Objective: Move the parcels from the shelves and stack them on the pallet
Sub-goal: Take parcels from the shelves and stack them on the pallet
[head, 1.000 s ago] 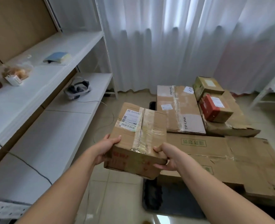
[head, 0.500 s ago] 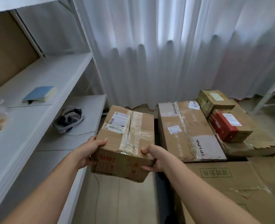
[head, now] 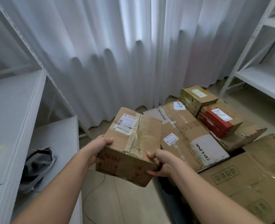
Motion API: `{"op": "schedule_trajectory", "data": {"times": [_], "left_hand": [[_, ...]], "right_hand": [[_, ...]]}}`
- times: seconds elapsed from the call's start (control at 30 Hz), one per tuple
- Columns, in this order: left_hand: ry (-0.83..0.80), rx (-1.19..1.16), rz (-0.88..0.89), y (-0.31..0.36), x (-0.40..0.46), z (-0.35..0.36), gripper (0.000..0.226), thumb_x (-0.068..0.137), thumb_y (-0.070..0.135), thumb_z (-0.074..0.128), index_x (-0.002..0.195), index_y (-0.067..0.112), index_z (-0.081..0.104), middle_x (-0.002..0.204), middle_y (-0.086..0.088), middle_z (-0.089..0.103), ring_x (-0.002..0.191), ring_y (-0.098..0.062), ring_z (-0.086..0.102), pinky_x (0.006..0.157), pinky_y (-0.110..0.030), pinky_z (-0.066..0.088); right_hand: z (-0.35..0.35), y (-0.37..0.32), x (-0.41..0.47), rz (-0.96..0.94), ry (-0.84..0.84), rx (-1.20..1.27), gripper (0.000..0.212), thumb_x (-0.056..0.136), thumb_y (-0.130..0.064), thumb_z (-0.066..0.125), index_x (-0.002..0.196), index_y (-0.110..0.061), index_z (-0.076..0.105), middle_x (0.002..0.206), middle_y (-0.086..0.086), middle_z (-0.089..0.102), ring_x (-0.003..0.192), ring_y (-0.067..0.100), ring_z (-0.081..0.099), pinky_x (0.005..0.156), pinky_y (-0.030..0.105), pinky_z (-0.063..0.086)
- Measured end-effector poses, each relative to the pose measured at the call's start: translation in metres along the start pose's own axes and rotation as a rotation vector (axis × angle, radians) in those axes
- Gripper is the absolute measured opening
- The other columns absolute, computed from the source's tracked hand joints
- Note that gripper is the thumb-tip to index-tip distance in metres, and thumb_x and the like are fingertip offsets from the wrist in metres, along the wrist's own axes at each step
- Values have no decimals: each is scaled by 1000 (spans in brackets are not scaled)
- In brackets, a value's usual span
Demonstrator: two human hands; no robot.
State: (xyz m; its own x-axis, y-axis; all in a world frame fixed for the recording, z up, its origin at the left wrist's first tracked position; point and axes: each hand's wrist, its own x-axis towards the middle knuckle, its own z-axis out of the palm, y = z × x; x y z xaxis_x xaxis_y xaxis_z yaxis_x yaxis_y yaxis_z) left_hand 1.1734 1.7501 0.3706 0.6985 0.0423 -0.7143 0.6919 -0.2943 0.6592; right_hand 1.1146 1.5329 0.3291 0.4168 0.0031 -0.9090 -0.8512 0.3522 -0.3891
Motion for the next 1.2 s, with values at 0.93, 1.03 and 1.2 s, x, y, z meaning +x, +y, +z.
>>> {"op": "schedule_trajectory", "data": {"times": [0.93,1.03,1.2], "left_hand": [[-352,327,7,290,418,185,42,102,3,46,139,22,49,120,-7,62,110,-30,61,96,-54,50],[-396,371,8,294,460,212,43,102,3,46,141,21,47,128,-9,60,112,-31,59,95,-52,51],[-476,384,-22,297,517,241,43,102,2,45,141,19,45,123,-8,58,97,-25,60,75,-42,53]], "right_hand": [[-87,-289,243,37,289,398,4,94,-9,55,97,-7,53,103,15,61,99,29,61,99,48,48],[-97,-294,277,56,332,437,17,93,-11,57,109,-7,56,114,15,62,106,28,61,98,44,50],[-101,-307,323,82,409,484,24,93,-9,55,118,-9,55,119,13,60,109,26,60,90,38,52]]}}
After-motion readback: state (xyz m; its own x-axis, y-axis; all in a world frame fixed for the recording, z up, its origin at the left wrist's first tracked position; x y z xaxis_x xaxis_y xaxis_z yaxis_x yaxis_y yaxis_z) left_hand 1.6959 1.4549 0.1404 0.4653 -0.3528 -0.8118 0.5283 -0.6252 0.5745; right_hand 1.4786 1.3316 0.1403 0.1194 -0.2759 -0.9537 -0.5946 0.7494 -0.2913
